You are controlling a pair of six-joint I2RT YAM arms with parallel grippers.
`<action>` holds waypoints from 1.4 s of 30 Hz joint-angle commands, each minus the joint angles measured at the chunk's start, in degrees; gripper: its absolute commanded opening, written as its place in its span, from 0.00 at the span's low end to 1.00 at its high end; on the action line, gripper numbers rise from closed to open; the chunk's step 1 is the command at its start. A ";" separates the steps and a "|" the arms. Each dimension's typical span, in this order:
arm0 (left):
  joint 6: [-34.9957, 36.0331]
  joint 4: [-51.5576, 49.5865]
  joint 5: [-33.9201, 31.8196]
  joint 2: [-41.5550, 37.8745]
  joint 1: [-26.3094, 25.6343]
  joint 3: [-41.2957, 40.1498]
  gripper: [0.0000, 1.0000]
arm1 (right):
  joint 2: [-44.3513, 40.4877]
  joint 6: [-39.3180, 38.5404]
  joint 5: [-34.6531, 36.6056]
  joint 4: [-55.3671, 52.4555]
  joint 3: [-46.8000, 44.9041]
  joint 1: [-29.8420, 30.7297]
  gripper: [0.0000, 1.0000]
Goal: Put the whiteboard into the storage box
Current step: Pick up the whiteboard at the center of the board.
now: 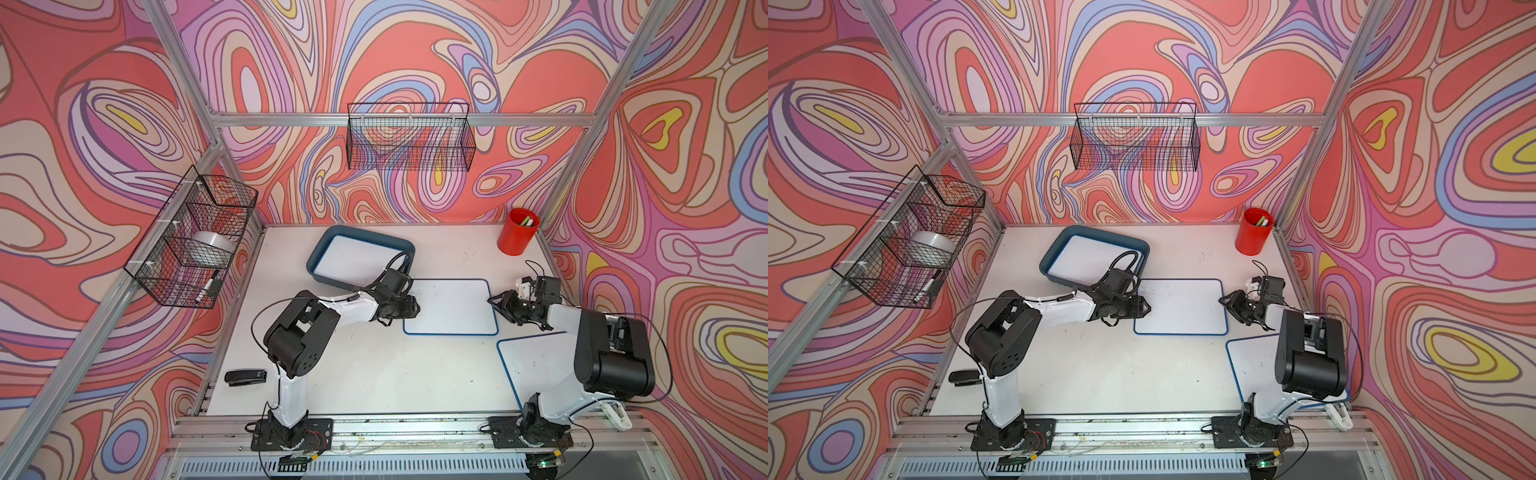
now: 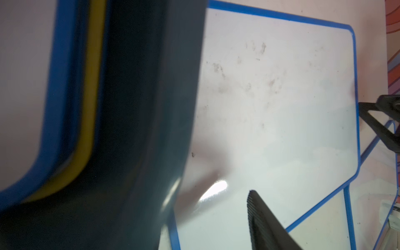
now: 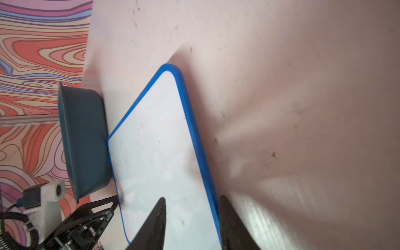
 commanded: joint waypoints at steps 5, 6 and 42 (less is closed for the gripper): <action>-0.69 -3.08 3.10 3.45 -1.47 -0.51 0.58 | -5.54 3.97 -21.59 1.69 -0.16 2.72 0.40; -0.65 -3.08 3.11 3.58 -1.47 -0.45 0.58 | -5.84 4.23 -22.42 2.03 -0.34 2.70 0.40; -7.15 3.86 8.11 7.22 -5.24 1.76 0.57 | -4.80 17.20 -19.68 21.13 -5.38 2.70 0.39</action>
